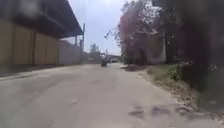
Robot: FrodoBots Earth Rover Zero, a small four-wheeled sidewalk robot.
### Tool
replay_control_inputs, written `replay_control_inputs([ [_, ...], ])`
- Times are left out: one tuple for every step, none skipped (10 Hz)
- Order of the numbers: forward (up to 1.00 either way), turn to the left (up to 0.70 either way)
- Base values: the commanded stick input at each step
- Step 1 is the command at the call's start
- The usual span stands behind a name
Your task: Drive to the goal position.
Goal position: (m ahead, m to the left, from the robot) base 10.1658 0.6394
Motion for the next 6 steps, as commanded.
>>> replay_control_inputs([
  [0.7, 0.0],
  [0.7, 0.0],
  [0.7, 0.0],
  [0.7, 0.0],
  [0.7, 0.0],
  [0.7, 0.0],
])
